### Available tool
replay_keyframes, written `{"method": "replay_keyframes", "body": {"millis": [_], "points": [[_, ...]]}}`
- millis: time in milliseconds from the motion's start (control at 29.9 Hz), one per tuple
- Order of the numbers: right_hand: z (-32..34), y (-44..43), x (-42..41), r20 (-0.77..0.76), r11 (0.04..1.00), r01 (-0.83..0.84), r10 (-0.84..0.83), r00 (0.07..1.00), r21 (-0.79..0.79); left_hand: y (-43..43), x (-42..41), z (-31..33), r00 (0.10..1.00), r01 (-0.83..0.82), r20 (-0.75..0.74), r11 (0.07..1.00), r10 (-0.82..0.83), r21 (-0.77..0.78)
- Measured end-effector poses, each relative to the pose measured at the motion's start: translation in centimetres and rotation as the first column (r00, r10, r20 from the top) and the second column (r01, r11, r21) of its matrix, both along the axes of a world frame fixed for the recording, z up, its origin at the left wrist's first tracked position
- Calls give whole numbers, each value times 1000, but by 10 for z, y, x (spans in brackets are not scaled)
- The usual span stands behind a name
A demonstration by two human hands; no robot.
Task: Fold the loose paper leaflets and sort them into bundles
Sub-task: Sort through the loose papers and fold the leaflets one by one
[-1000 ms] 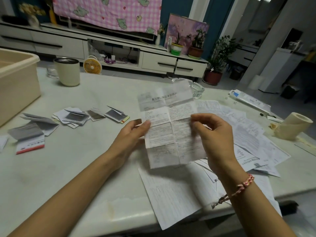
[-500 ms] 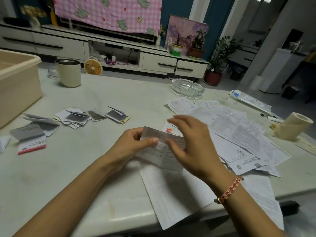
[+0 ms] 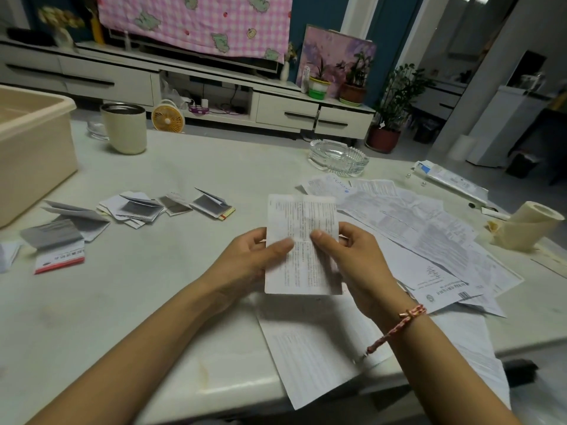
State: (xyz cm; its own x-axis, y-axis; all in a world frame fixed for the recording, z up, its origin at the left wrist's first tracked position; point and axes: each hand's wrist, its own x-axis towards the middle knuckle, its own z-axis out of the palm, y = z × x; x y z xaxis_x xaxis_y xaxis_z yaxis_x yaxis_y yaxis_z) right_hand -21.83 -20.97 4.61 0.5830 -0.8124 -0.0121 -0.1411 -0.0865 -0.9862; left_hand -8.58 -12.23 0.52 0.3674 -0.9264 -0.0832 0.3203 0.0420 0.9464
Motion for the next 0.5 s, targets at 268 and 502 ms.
{"method": "replay_keyframes", "body": {"millis": [268, 502], "points": [[-4, -6, 1, -64, 989, -53, 62, 996, 135, -1, 3, -4, 941, -219, 264, 976, 214, -11], [-6, -7, 0, -66, 990, -97, 104, 992, 105, 0, 7, 4, 962, -223, 175, 972, 208, 71]]}}
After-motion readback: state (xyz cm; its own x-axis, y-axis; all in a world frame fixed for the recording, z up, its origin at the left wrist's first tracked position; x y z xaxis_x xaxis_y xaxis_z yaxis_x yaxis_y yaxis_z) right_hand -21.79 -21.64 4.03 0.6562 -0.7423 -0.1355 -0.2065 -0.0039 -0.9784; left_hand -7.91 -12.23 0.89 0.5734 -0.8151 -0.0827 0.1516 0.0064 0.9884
